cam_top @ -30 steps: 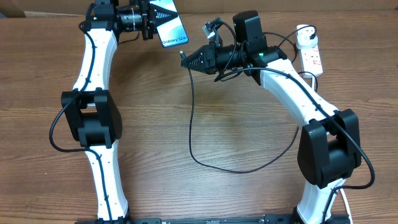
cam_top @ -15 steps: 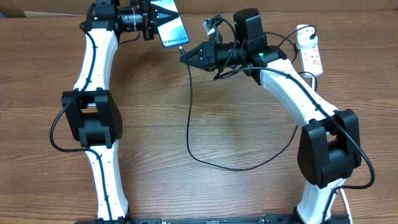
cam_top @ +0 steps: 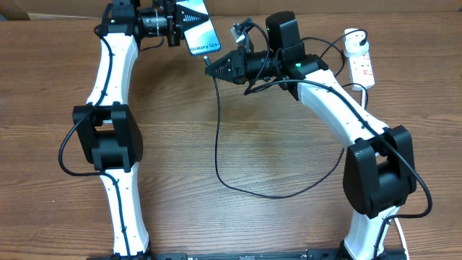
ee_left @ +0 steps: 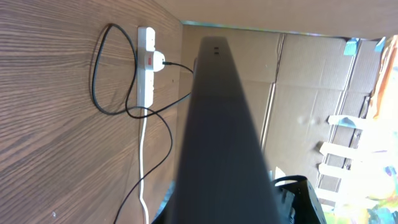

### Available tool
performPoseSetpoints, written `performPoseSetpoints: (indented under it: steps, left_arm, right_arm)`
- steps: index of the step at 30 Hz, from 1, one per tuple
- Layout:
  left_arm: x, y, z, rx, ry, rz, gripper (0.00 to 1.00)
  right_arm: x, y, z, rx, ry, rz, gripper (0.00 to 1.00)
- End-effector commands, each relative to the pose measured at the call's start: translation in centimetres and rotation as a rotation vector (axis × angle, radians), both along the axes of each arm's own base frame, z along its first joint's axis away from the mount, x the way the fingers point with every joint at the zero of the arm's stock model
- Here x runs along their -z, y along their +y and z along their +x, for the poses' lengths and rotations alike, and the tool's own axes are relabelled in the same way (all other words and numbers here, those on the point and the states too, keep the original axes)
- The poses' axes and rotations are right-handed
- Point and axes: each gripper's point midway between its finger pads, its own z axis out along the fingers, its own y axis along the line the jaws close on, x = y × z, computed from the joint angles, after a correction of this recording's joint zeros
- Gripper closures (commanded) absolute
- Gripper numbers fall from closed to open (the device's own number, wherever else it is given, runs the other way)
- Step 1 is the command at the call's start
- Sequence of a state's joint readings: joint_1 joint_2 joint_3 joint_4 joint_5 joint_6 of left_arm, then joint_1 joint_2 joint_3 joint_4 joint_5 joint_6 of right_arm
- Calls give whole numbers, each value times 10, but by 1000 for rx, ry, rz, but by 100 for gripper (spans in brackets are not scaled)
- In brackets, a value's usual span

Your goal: Plug charger to phone and switch on socket

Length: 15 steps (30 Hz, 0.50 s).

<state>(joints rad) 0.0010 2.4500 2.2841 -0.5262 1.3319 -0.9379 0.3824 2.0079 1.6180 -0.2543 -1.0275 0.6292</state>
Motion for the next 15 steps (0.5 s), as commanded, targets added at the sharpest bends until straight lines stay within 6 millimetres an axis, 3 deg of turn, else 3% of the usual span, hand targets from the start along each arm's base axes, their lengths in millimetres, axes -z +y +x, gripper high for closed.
performPoseSetpoints:
  steps: [1,15]
  left_arm:
    - [-24,-9,-10,44,-37,-27,96]
    - [-25,-9,-13,57,-36,-37,96]
  right_arm:
    - [4,3,4,10,-3,-7,96]
    - [6,-3,9,33,2,-18,96]
